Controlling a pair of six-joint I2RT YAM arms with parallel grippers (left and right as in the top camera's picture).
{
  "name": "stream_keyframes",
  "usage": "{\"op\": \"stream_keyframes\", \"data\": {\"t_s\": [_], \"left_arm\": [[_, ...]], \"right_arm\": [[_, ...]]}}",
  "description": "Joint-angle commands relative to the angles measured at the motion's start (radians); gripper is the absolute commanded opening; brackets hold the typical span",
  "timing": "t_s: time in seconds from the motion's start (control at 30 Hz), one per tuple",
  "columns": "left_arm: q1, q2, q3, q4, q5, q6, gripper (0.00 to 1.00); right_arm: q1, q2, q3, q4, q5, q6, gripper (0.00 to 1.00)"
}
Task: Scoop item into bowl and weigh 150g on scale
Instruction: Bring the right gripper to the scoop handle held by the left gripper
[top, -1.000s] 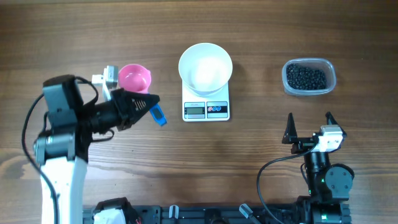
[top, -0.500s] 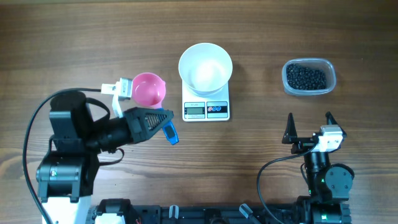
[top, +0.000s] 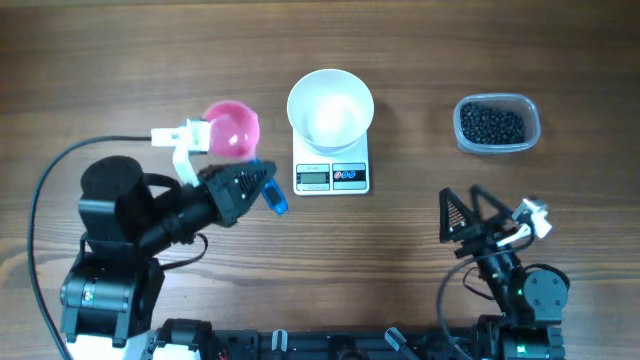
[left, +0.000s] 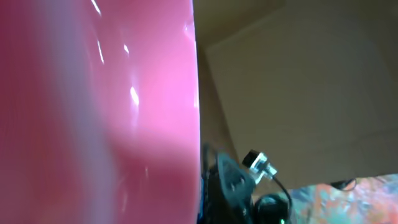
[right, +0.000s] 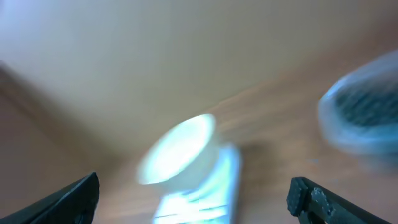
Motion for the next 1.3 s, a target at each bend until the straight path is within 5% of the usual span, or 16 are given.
{"op": "stream_keyframes", "data": {"t_s": [0.0, 0.17, 0.3, 0.43, 0.8, 1.03, 1.27], "left_arm": [[-0.006, -0.008, 0.014, 0.142, -0.025, -0.107, 0.04], [-0.006, -0.008, 0.014, 0.217, -0.037, -0.208, 0.04], [-0.006, -0.008, 0.014, 0.233, -0.107, -0.306, 0.04], [-0.006, -0.008, 0.014, 0.277, -0.113, -0.352, 0.04], [-0.063, -0.008, 0.014, 0.256, -0.115, -0.352, 0.04], [-0.063, -0.005, 0.014, 0.348, -0.129, -0.355, 0.04], [-0.063, 0.006, 0.014, 0.475, -0.189, -0.508, 0.04]], "right_arm": [[0.005, -0.008, -0.001, 0.122, -0.213, 0.610, 1.00], [0.005, -0.008, 0.024, 0.479, -0.269, 0.680, 1.00], [0.005, 0.013, 0.150, 0.413, -0.266, 0.710, 1.00], [0.005, 0.093, 0.335, 0.198, -0.284, 0.619, 0.99], [0.005, 0.713, 1.112, -0.753, -0.305, -0.005, 1.00], [0.051, 0.903, 1.114, -0.665, -0.705, 0.079, 0.97], [0.315, 0.941, 1.114, -0.426, -0.531, 0.258, 0.97]]}}
